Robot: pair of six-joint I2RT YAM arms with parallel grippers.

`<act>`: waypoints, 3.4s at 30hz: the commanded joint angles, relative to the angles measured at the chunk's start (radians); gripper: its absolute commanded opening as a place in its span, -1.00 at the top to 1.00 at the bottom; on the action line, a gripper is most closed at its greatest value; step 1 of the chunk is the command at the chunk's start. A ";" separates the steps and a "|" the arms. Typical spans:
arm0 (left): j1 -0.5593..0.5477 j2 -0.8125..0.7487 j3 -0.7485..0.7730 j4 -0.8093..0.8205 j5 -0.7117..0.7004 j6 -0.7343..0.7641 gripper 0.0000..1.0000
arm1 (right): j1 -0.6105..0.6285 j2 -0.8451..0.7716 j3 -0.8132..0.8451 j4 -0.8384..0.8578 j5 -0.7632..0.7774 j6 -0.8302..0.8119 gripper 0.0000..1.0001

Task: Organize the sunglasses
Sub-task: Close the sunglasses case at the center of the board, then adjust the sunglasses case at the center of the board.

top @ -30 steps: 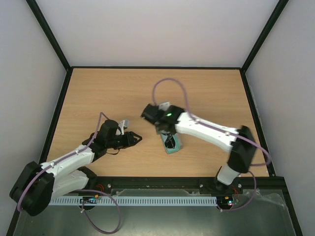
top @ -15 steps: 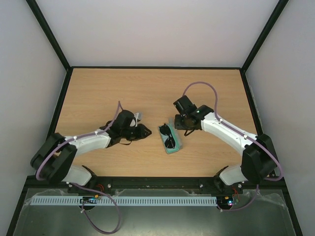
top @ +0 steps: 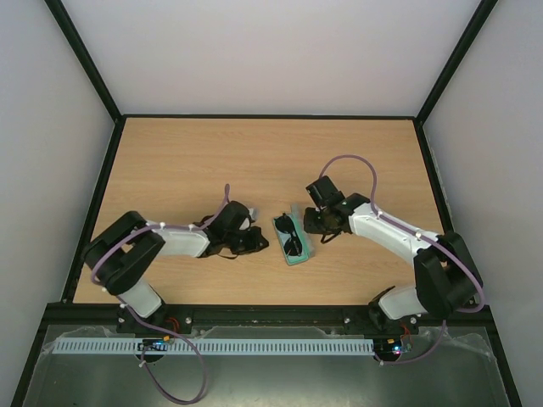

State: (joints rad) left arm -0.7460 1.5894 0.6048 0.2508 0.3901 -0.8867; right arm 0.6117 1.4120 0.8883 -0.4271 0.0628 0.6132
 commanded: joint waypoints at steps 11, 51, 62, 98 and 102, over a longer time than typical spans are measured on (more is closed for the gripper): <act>-0.016 0.300 0.091 0.166 0.019 0.000 0.96 | 0.018 0.016 -0.078 0.168 -0.216 0.017 0.81; 0.190 -0.054 0.044 -0.097 0.018 0.139 -0.08 | 0.303 -0.404 -0.271 -0.045 -0.061 0.274 0.41; 0.213 -0.109 0.076 -0.166 0.014 0.163 -0.20 | 0.355 -0.311 -0.459 0.193 -0.096 0.369 0.54; 0.240 -0.257 0.025 -0.217 0.020 0.154 -0.25 | -0.046 0.127 -0.145 0.233 0.022 0.067 0.56; 0.240 -0.266 0.020 -0.217 0.020 0.153 -0.25 | -0.055 0.197 -0.064 0.238 0.016 0.046 0.56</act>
State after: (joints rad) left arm -0.5144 1.3483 0.6392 0.0498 0.4030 -0.7406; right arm 0.5671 1.5490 0.7567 -0.1722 0.0628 0.6983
